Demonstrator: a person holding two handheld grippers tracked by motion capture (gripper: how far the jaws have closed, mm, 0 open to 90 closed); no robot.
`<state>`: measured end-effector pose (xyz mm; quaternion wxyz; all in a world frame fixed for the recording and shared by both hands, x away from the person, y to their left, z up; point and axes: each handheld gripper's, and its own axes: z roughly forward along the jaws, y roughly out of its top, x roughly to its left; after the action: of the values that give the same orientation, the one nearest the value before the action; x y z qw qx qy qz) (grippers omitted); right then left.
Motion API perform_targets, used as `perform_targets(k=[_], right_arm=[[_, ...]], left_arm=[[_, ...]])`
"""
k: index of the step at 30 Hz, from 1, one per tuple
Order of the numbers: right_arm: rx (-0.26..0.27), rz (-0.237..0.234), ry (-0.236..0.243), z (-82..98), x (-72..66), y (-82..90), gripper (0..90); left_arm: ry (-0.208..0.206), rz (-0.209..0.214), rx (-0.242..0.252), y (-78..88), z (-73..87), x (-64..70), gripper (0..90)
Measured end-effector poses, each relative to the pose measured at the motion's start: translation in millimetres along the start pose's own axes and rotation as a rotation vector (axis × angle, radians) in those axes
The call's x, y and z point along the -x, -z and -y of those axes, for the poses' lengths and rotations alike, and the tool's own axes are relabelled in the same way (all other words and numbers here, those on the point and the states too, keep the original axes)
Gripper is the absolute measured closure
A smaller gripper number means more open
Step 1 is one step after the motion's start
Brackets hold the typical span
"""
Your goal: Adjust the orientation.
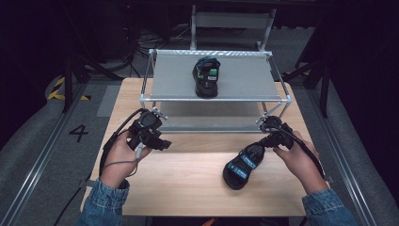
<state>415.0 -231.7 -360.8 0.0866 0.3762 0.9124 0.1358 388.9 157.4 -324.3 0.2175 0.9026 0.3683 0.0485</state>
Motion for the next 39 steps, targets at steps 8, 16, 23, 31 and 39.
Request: perform_targets(k=[8,16,23,31,39], right_arm=[[-0.026,-0.021,-0.036,40.3,-16.2,31.1,85.7],[-0.073,-0.09,-0.069,80.0,-34.7,32.2,85.2],[-0.047,-0.095,-0.036,91.1,-40.1,34.9,70.3],[0.002,-0.042,0.029,65.5,-33.0,22.0,50.7],[-0.062,-0.078,0.048,52.0,-25.5,-19.5,59.5]], left_arm=[[-0.014,0.014,-0.023,-9.2,-7.6,2.9,45.0],[-0.024,0.026,-0.034,-13.7,-13.0,5.6,45.1],[-0.031,0.036,-0.035,-16.3,-13.6,5.8,44.8],[-0.029,0.035,-0.032,-14.7,-10.2,3.1,44.5],[-0.006,0.041,-0.042,-15.6,-4.5,-1.8,45.1]])
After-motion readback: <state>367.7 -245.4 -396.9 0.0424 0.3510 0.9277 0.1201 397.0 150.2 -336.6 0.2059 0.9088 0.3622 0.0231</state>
